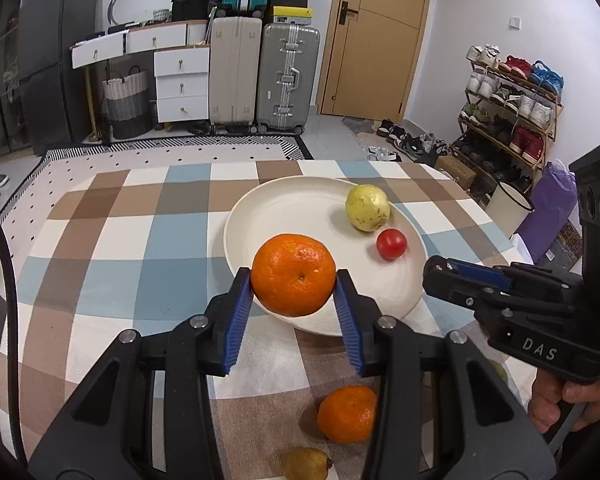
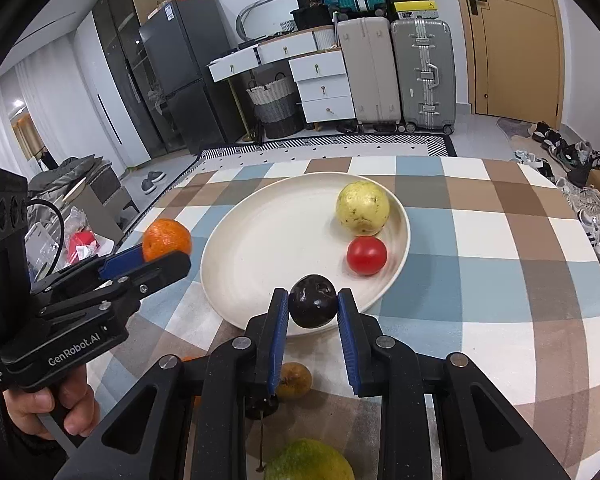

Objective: Organize fruits
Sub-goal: 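Lift and carry the mandarin and plum over the cream plate with both grippers, then open both grippers to drop the mandarin and plum onto the plate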

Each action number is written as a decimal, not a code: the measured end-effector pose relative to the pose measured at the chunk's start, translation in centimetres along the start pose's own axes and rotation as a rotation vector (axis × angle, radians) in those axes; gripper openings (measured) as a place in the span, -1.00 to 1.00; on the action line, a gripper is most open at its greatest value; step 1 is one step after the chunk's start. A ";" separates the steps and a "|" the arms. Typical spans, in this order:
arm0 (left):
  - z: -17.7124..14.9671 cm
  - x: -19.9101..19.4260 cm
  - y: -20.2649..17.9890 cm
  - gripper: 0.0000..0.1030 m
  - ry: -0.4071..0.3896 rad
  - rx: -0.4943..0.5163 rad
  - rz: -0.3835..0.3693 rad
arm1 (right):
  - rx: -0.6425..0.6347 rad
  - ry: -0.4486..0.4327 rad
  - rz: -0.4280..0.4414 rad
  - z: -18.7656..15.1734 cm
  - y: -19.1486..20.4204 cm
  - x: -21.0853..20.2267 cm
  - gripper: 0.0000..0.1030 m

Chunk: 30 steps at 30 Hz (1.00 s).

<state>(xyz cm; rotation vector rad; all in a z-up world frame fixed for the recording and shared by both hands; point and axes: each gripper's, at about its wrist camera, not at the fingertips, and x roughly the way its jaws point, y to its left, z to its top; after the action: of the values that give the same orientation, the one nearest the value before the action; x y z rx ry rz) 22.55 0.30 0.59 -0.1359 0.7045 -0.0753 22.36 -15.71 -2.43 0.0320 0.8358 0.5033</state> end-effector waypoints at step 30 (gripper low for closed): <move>-0.9 -1.7 -0.3 0.70 -0.027 0.028 0.043 | -0.011 -0.031 -0.036 -0.6 -0.3 -2.4 0.65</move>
<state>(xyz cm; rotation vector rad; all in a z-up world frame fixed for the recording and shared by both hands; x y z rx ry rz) 20.68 0.12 0.99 -0.0947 0.6785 -0.0418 20.71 -17.13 -1.22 0.0150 0.8021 0.4724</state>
